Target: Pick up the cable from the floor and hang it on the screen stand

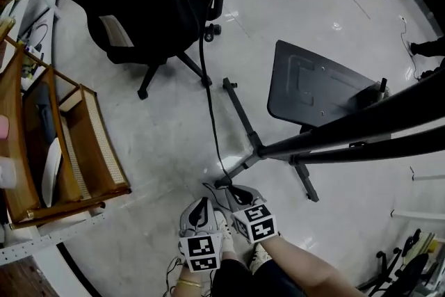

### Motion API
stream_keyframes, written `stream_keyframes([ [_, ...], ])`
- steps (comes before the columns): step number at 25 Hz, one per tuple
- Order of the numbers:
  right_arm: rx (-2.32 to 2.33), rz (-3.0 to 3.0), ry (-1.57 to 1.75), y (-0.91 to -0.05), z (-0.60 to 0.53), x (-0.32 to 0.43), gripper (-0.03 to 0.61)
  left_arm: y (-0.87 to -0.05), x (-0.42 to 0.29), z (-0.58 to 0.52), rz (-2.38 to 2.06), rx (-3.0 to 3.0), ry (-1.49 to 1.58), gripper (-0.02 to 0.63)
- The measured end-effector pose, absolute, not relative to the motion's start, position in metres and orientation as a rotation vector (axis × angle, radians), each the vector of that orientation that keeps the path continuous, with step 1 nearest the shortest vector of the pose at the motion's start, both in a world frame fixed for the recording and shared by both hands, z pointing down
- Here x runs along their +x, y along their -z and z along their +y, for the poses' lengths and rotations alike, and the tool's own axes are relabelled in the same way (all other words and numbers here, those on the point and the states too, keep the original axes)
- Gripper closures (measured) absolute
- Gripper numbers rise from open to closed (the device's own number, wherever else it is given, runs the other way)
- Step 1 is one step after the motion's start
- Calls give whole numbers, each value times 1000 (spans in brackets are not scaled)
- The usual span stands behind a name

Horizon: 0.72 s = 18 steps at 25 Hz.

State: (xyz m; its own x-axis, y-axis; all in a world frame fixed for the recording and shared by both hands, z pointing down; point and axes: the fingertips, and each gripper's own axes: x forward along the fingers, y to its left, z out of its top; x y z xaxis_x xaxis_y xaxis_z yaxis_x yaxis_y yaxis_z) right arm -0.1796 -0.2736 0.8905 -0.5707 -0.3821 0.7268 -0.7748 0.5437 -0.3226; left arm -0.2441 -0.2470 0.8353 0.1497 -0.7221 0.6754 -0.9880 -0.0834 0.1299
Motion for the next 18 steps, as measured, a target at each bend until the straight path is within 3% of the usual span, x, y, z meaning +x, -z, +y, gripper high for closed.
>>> stream_keyframes([
  [7, 1066, -2193, -791, -785, -224, -125, 558, -749, -200, -196, -1678, 1887, -559, 606],
  [18, 1365, -2178, -546, -601, -202, 26, 557, -603, -73, -171, -1595, 1993, -497, 606],
])
